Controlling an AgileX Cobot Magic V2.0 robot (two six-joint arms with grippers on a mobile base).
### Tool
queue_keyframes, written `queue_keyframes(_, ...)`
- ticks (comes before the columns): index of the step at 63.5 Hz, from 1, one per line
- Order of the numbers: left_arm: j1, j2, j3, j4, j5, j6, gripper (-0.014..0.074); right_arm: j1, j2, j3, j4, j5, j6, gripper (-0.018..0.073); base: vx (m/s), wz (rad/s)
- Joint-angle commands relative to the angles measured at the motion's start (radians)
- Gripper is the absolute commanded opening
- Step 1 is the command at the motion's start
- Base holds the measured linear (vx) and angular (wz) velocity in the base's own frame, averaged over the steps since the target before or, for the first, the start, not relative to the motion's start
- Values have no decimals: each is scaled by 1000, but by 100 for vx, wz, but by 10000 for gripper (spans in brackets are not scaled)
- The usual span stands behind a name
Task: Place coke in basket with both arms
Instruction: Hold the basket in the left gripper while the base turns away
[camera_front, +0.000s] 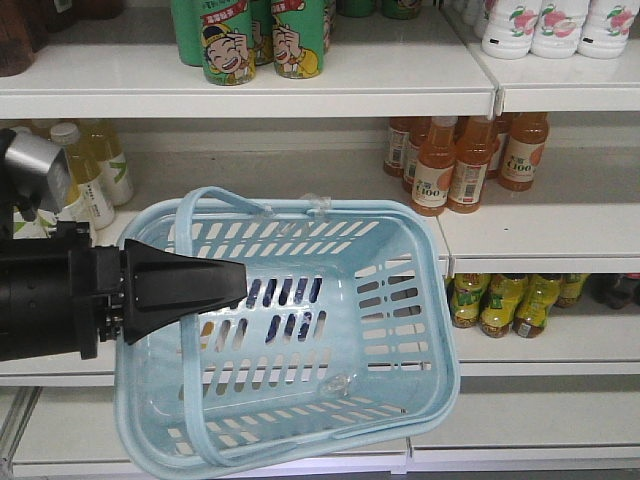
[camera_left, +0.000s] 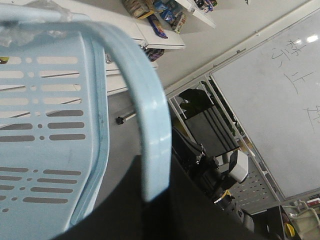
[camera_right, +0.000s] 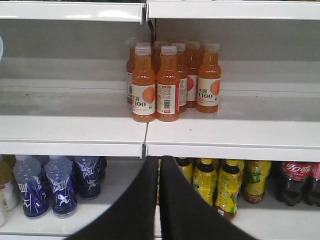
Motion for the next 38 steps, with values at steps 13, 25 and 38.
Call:
queue_keyframes(13,-4,-22,-22,-87,13,8,-7,-3,-18,11,-9,-77,-7,-5,-2,-7)
queue_keyframes(25,-4,-22,-22,-87,20,8,-7,-3,-18,11,-9,-77,-7,-5,-4,-20)
queue_keyframes(38,-4,-22,-22,-87,21,8,-7,-3,-18,11,-9,-77,-7,-5,-4,-37)
